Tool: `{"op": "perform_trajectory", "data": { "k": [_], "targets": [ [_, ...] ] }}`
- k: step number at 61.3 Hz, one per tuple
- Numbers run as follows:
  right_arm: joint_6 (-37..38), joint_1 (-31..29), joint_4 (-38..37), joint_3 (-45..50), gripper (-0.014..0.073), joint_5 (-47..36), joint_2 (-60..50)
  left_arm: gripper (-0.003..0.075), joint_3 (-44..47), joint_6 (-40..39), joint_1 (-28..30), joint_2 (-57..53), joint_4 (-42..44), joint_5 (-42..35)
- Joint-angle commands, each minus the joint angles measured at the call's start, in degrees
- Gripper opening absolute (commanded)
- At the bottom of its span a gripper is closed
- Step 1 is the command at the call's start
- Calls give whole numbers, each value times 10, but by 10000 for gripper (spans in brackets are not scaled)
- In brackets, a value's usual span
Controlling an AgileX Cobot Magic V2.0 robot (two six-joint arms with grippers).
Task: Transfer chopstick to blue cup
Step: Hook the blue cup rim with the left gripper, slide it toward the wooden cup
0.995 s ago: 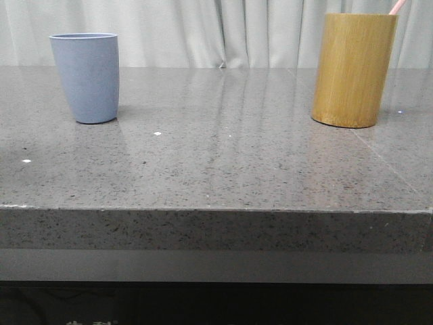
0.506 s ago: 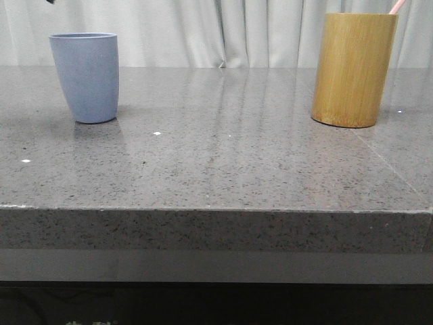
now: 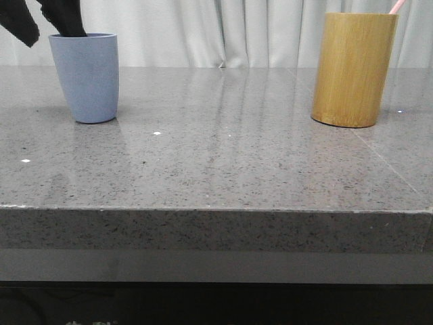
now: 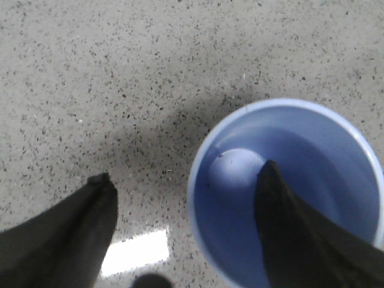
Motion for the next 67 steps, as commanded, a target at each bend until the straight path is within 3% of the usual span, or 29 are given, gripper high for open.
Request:
{"op": "perform_trajectory", "data": {
  "k": [1,39,53,67],
  "targets": [
    [-7,-4,-2,-18,570,-35,6,408,-24,0,-4,-18,-8,-22],
    [-7,-4,-2,-18,570,-35,6,-19,-24,0,-4,-6,-39,-43],
    [-7,-4,-2,-18,570,-35,6,-19,-24,0,-22,-6,-84,-42],
    [-7,-4,-2,-18,570,-35,6,-19,-28,0,-107,-5,-75,-57]
  ]
}}
